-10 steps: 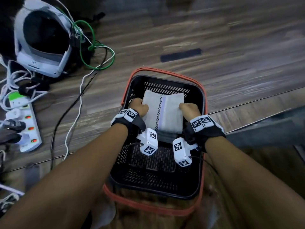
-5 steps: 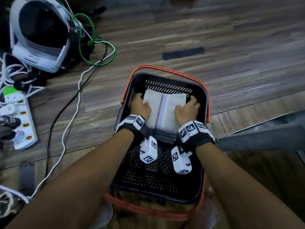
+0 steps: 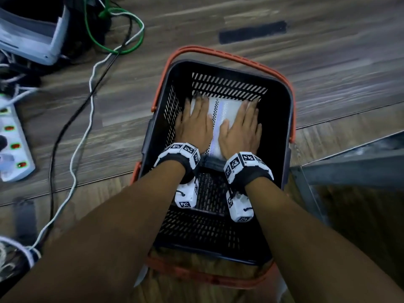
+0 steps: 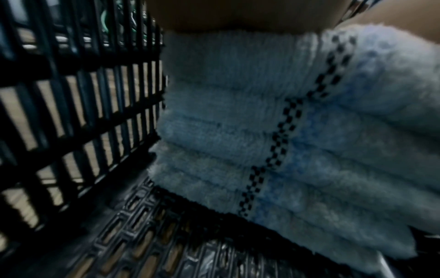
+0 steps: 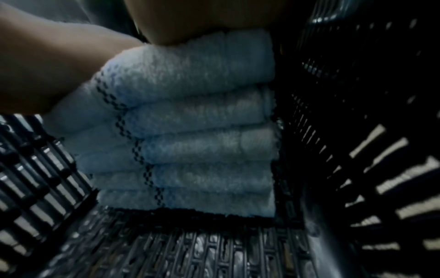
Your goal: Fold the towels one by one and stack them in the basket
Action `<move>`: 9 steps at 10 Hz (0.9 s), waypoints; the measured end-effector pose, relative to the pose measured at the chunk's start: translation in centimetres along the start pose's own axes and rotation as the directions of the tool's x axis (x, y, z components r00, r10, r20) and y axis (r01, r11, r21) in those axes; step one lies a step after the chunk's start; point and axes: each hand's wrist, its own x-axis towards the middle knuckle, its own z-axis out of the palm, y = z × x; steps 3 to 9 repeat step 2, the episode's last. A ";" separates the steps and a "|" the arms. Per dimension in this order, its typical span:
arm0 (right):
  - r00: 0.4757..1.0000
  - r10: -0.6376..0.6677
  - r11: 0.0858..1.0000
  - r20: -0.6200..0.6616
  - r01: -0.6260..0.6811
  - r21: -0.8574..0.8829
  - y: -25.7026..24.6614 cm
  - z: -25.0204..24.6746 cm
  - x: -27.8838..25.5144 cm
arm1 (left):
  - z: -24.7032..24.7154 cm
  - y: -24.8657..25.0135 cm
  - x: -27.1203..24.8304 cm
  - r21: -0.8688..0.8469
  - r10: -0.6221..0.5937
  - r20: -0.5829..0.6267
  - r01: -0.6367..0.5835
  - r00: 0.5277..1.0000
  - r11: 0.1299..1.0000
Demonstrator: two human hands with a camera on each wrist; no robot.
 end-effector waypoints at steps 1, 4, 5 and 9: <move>0.991 0.004 0.999 0.136 0.001 -0.032 -0.2 -1.7 -0.7 | -1.3 0.3 -1.0 -0.008 -0.023 0.107 0.024 0.994 1.000; 0.950 0.014 0.992 0.312 0.026 -0.124 -0.2 -4.4 -1.9 | -3.2 0.9 -2.9 0.035 -0.063 0.259 0.056 0.964 0.998; 0.950 0.014 0.992 0.312 0.026 -0.124 -0.2 -4.4 -1.9 | -3.2 0.9 -2.9 0.035 -0.063 0.259 0.056 0.964 0.998; 0.950 0.014 0.992 0.312 0.026 -0.124 -0.2 -4.4 -1.9 | -3.2 0.9 -2.9 0.035 -0.063 0.259 0.056 0.964 0.998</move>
